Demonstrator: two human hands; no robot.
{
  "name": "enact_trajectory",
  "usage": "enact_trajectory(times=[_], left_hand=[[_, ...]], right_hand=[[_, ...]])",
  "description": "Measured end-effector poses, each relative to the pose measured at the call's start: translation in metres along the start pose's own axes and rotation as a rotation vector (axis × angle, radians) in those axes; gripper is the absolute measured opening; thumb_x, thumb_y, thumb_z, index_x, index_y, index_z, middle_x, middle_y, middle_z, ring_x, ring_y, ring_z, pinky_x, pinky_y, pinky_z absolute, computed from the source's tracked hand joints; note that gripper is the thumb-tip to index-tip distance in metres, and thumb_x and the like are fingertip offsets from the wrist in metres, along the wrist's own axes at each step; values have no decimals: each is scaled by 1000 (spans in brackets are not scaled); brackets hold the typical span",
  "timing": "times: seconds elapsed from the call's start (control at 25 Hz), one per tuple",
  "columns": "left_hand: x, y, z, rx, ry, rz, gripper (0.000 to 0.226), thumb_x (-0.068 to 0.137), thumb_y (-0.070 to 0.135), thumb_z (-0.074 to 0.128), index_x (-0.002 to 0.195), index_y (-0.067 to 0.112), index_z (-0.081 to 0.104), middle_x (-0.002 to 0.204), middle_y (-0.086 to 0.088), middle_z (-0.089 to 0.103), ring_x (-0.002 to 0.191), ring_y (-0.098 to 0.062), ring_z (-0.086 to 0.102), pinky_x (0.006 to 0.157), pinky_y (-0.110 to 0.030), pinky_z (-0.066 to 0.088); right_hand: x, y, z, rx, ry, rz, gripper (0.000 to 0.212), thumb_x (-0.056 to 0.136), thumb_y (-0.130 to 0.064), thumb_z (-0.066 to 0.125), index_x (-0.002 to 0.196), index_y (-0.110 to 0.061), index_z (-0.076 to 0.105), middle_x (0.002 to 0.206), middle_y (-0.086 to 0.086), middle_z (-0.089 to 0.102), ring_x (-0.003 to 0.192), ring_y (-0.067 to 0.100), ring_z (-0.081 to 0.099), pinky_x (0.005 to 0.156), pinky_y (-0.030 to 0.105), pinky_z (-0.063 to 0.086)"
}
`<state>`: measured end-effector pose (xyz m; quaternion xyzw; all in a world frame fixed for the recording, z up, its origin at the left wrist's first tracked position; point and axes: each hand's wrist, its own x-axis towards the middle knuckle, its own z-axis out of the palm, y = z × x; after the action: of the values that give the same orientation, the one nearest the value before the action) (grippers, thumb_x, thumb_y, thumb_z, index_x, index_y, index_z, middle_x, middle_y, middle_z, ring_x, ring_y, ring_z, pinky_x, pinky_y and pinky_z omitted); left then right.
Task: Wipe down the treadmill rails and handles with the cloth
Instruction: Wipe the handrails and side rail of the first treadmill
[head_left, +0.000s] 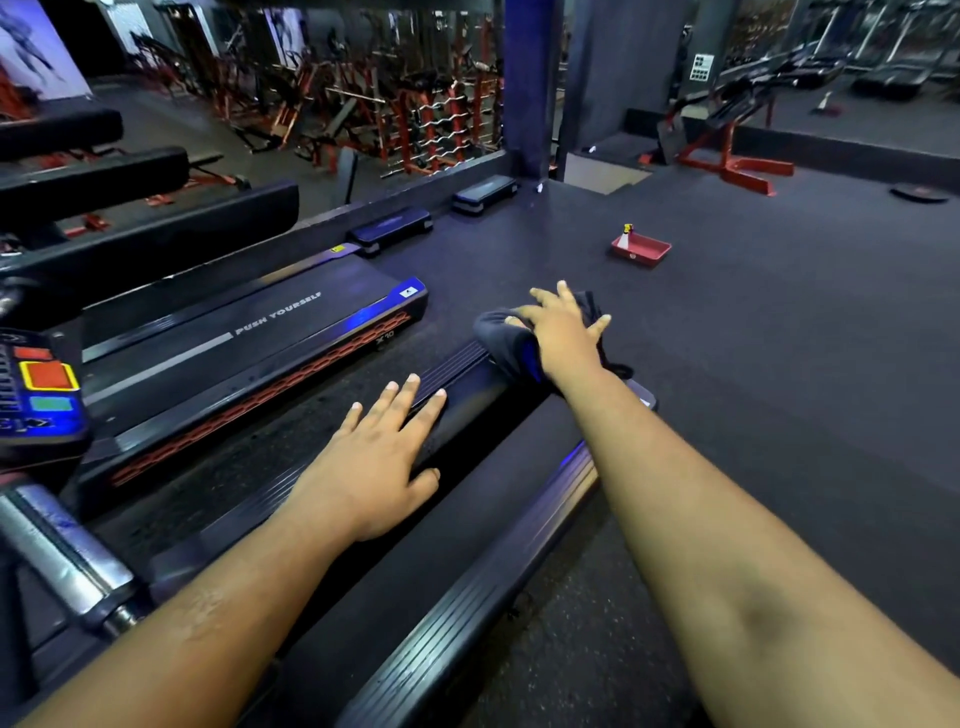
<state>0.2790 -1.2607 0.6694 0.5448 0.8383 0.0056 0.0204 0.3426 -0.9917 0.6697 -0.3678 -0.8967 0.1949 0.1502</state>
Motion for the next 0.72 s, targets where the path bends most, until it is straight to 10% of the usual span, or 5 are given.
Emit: enact_trajectory(times=[0.28, 0.48, 0.64, 0.72], left_hand=[[-1, -1, 2, -13, -3, 5, 85, 94, 52, 46, 157, 34, -9, 166, 0, -16, 154, -18, -9, 125, -46, 7], [-2, 0, 1, -7, -3, 1, 85, 95, 52, 46, 156, 37, -11, 166, 1, -16, 154, -17, -10, 125, -45, 6], [1, -4, 1, 4, -12, -6, 82, 94, 53, 46, 158, 30, 2, 166, 0, -16, 154, -17, -9, 125, -45, 6], [1, -3, 2, -5, -18, -4, 84, 94, 53, 46, 157, 34, -5, 166, 1, -16, 154, -17, -9, 125, -46, 7]], right_hand=[[-79, -18, 39, 255, 107, -205, 49, 87, -68, 53, 131, -45, 56, 163, -11, 21, 152, 13, -12, 109, 75, 7], [-32, -19, 26, 556, 268, 235, 43, 90, -59, 59, 128, -42, 62, 166, -10, 7, 152, 19, -10, 109, 76, 11], [-108, -55, 77, 724, 293, 103, 82, 81, -64, 65, 151, -37, 32, 166, -5, -16, 152, 23, -15, 118, 45, 4], [-91, -43, 77, 760, 373, 155, 78, 86, -57, 61, 154, -38, 27, 166, -1, -12, 153, 25, -11, 119, 50, 6]])
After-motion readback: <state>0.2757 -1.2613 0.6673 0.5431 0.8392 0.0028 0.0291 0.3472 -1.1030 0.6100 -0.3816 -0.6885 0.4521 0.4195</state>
